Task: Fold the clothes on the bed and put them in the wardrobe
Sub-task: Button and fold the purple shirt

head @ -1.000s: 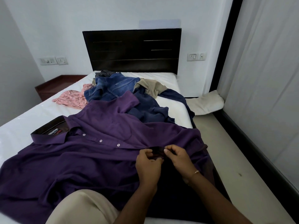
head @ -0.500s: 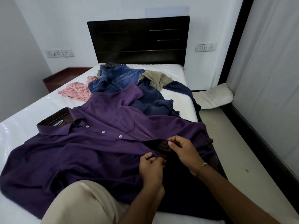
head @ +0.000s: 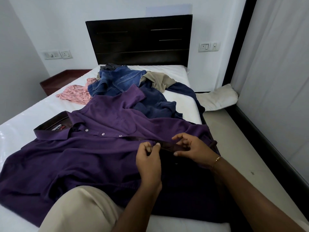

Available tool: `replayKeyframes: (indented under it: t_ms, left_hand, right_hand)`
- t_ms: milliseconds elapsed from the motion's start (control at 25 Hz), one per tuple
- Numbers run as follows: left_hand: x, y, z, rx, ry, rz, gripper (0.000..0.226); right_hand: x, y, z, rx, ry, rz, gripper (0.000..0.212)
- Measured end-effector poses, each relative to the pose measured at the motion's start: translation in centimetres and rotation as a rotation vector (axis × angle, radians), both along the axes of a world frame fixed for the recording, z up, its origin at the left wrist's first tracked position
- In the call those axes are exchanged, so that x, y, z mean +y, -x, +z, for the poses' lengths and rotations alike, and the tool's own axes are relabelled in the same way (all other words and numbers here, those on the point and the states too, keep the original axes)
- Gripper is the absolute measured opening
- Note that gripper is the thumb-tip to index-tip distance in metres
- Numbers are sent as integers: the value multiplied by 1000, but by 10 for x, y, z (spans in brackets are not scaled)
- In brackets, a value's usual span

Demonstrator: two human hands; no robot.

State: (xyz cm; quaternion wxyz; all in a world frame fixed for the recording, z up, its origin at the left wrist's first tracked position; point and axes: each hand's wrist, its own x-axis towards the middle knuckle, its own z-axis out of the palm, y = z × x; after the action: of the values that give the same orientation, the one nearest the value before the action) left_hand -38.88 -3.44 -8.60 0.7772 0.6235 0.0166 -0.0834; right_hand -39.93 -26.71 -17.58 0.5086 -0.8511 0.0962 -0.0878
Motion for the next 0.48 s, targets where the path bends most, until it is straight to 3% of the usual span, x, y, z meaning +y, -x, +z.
replayKeyframes:
  t_ms: [120,240,360,480]
  left_hand:
    - [-4,2,2,0,-29,-155,17]
    - [-11,11,-3,19,-82,-258,13]
    - [-15,17,-3,-1,-97,-245,15]
    - [-19,20,0,105,46,-165,23]
  right_hand:
    - [-12,2,4,-32,161,-107,39]
    - [-19,5,9,-106,165,-231,28]
    - [-12,8,17,-133,200,-217,18]
    - [6,2,7,-129,302,-180,18]
